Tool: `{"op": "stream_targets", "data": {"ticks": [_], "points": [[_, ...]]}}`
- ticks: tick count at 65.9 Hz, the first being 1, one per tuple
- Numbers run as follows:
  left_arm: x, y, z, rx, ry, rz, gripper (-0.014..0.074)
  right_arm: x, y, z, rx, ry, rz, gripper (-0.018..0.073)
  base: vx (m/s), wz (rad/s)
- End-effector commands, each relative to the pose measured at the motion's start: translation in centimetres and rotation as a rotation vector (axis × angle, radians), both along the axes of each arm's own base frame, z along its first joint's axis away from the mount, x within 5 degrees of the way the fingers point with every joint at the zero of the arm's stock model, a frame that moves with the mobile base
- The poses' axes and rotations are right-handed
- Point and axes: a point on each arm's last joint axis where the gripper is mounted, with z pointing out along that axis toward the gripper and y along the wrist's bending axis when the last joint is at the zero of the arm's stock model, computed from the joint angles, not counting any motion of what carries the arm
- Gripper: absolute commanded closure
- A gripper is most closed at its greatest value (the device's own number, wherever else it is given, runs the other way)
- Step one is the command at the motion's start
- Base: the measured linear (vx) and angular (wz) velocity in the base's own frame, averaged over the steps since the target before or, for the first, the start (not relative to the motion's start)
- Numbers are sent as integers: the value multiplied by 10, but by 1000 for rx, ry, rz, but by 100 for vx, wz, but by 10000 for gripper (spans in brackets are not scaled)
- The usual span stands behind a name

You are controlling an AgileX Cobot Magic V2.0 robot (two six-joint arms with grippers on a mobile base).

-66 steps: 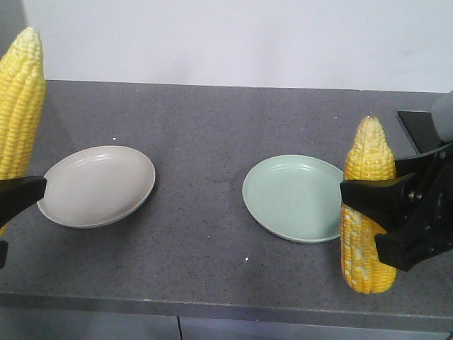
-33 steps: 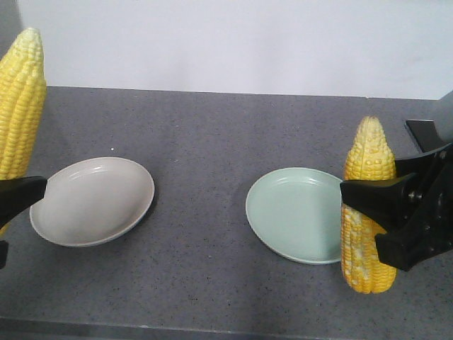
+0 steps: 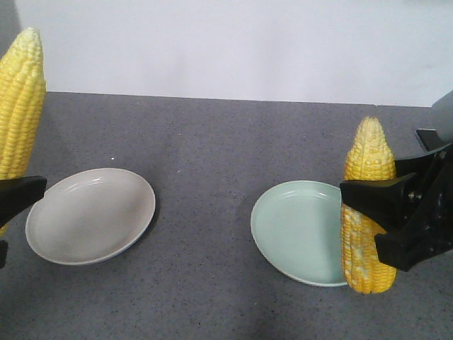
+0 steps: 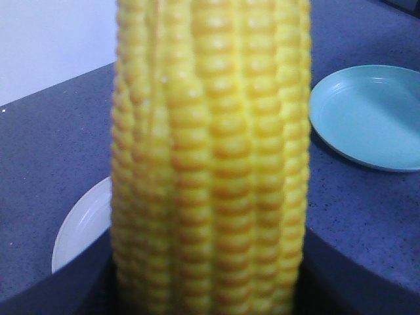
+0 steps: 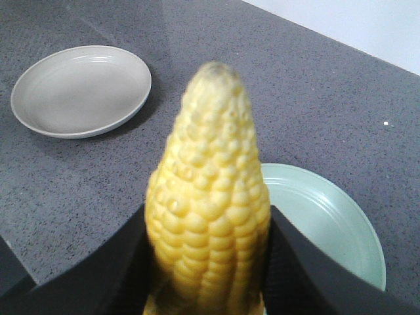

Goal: Distribute corn equally

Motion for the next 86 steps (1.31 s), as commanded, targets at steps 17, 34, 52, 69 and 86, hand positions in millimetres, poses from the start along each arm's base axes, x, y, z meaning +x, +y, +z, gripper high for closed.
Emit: {"op": "stream_targets", "data": {"ticks": [17, 34, 52, 69, 86], "points": [[1, 0, 14, -54, -78, 8, 297, 0, -1, 15, 50, -86, -16, 332, 5, 0], [1, 0, 14, -54, -78, 8, 297, 0, -1, 15, 50, -86, -16, 332, 1, -1], [1, 0, 14, -54, -78, 8, 297, 0, -1, 15, 50, -86, -16, 332, 0, 0], [1, 0, 14, -54, -78, 8, 297, 0, -1, 15, 50, -86, -16, 332, 0, 0], [1, 0, 14, -54, -78, 8, 297, 0, -1, 15, 50, -86, -16, 332, 0, 0]]}}
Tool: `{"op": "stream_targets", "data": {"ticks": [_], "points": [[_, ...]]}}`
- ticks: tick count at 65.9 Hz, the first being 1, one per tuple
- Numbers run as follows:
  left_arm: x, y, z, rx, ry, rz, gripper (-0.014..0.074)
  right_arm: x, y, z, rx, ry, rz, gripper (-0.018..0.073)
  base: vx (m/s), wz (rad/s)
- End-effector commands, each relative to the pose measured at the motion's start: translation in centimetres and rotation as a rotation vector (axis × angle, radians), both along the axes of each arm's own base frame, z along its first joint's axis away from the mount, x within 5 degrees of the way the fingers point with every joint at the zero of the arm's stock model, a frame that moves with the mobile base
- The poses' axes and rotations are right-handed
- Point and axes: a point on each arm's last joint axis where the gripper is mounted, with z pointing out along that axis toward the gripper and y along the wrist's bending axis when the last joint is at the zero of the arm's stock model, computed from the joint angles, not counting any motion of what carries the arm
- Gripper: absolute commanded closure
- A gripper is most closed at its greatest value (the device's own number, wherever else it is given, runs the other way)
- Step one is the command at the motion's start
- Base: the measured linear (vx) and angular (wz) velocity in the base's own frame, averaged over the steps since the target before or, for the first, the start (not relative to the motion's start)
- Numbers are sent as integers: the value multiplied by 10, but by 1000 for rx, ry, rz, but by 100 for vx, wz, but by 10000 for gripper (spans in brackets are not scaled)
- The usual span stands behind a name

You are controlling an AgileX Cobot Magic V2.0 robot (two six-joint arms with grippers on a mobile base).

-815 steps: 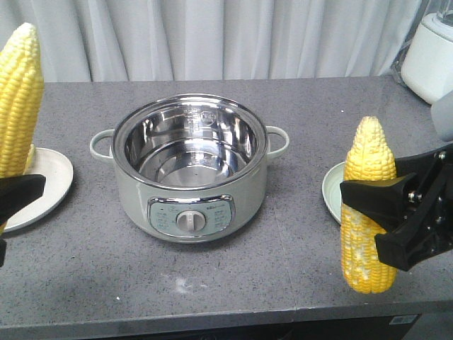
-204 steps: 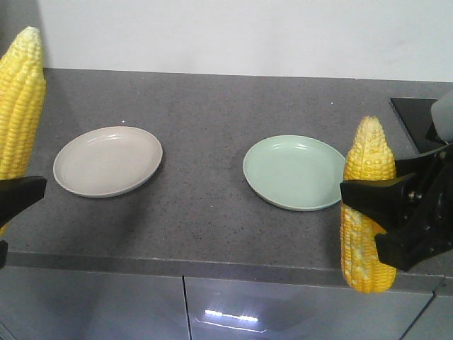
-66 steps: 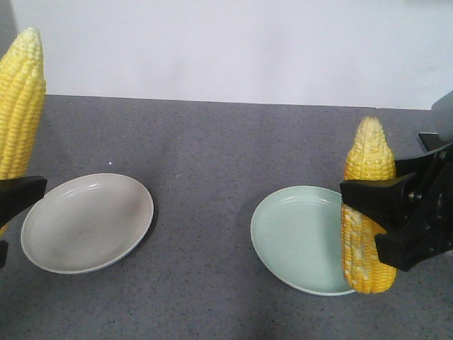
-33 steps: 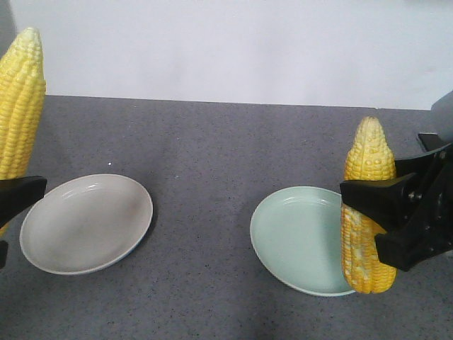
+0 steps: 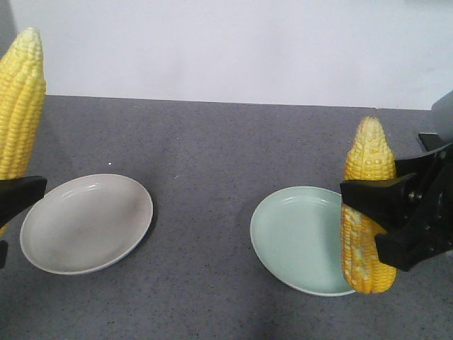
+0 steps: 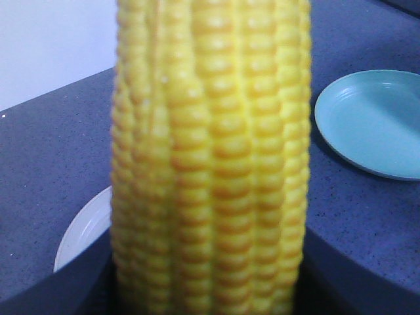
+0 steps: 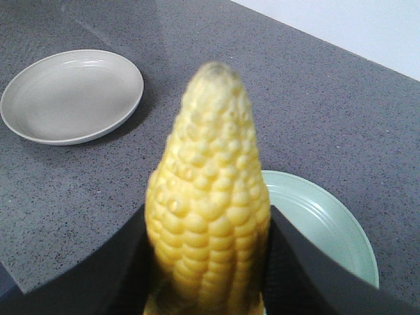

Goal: Distribute corn equally

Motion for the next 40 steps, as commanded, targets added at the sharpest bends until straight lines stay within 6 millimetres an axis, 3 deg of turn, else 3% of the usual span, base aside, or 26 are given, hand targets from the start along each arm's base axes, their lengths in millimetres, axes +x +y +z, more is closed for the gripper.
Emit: {"op": "stream_targets", "data": {"ticks": [1, 24, 40], "points": [[1, 0, 14, -54, -78, 8, 297, 0, -1, 15, 50, -86, -16, 332, 0, 0], [1, 0, 14, -54, -78, 8, 297, 0, 1, 14, 92, -31, -30, 332, 0, 0], [1, 0, 14, -54, -78, 8, 297, 28, 5, 18, 75, 140, -163, 323, 0, 0]]}}
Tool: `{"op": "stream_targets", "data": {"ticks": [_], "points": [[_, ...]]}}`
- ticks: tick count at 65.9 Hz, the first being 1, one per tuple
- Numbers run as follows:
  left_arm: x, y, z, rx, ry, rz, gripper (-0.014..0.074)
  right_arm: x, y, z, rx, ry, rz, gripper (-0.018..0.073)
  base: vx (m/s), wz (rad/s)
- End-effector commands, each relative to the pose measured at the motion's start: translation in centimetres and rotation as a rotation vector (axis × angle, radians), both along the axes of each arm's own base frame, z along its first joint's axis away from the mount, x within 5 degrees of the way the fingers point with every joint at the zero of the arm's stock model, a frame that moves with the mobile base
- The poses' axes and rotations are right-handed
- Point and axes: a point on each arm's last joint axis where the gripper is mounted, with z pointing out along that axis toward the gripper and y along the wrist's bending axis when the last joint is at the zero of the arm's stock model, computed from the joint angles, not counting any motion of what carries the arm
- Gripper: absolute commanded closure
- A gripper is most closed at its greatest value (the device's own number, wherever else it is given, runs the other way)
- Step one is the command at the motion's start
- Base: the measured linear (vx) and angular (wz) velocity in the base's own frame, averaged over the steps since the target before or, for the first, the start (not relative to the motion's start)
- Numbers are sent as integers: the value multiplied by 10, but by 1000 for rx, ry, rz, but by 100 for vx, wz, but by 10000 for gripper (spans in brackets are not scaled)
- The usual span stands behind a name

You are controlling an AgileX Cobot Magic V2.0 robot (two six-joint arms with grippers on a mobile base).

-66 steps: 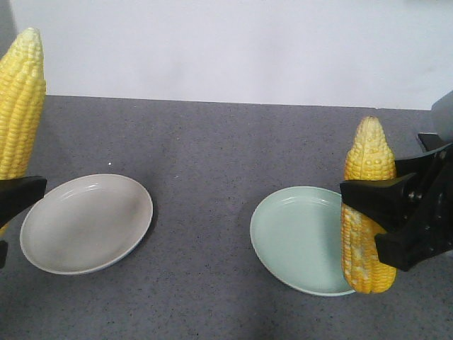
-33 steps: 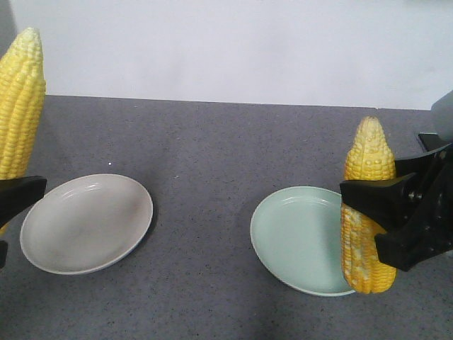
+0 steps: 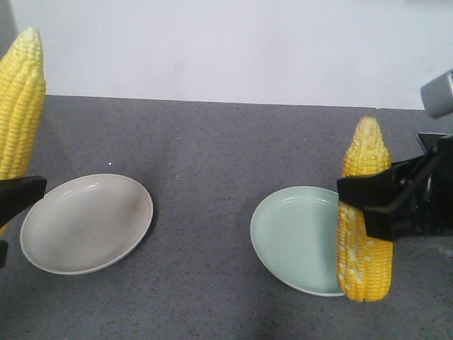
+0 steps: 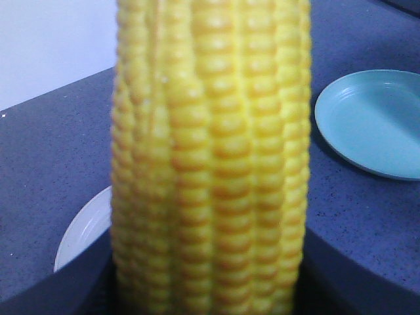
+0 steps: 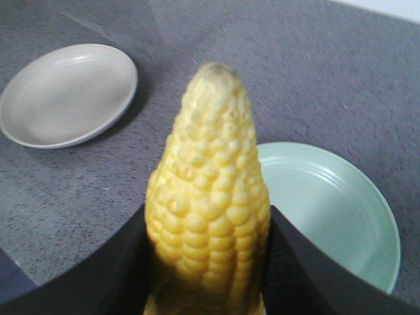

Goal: Distribute corn equally
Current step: 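Lower the right gripper's cob onto the green plate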

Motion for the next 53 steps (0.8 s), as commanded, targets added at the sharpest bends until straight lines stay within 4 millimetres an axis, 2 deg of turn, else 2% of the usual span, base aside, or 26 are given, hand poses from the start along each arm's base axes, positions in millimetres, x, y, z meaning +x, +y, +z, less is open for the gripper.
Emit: {"op": "stream_targets", "data": {"ticks": [1, 20, 37, 53], "points": [[1, 0, 14, -54, -78, 8, 297, 17, 2, 15, 19, 3, -77, 322, 0, 0], [1, 0, 14, -54, -78, 8, 297, 67, 12, 14, -158, 202, -185, 314, 0, 0], [1, 0, 14, -54, -78, 8, 297, 112, 29, -2, -216, 320, -214, 314, 0, 0], [1, 0, 14, -54, -78, 8, 297, 148, 21, -23, -242, 457, -279, 314, 0, 0]]}}
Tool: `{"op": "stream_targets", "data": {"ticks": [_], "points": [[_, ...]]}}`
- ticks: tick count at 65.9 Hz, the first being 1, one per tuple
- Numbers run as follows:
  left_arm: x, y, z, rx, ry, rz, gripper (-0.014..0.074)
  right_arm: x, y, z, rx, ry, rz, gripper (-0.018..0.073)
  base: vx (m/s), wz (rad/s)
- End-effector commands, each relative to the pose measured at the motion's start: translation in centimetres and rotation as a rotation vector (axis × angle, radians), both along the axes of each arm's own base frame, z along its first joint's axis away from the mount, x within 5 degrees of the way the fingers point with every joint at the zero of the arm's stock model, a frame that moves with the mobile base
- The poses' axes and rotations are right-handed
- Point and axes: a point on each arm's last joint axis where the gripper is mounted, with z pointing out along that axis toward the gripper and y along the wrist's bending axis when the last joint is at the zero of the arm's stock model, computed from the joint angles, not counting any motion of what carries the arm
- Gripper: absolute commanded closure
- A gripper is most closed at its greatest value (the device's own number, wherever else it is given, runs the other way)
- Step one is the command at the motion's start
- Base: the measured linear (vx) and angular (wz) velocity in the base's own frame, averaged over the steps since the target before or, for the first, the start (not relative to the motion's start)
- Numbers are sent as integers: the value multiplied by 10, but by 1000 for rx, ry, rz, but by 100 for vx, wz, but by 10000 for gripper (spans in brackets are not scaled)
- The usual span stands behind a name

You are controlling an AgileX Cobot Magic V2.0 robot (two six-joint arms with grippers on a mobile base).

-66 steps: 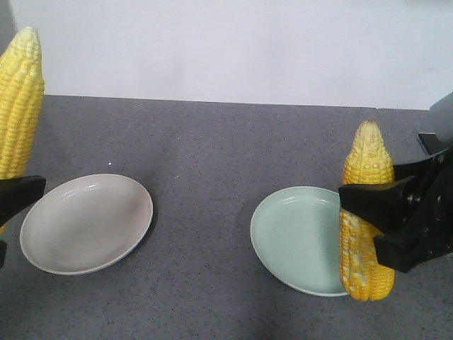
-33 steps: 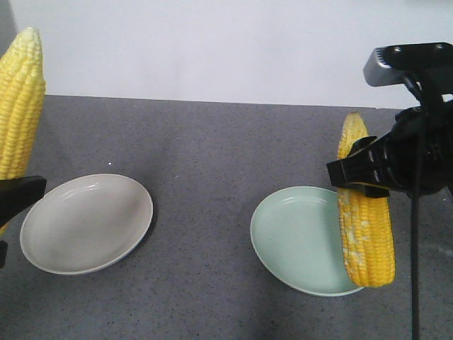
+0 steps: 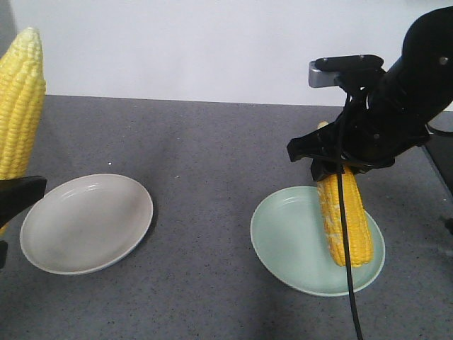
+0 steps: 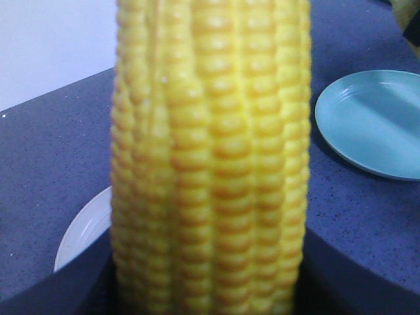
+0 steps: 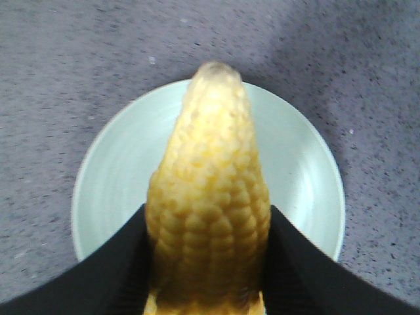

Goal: Distribute corn equally
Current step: 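Lower the right gripper's cob onto the green plate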

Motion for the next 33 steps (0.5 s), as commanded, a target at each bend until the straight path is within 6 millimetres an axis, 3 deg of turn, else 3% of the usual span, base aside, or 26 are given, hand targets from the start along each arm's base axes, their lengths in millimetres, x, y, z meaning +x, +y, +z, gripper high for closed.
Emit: {"op": "stream_targets", "data": {"ticks": [1, 33], "points": [[1, 0, 14, -54, -78, 8, 297, 10, -9, 12, 25, -32, -42, 314, 0, 0], [1, 0, 14, -54, -78, 8, 297, 50, 3, -49, 119, 140, -72, 304, 0, 0]]}}
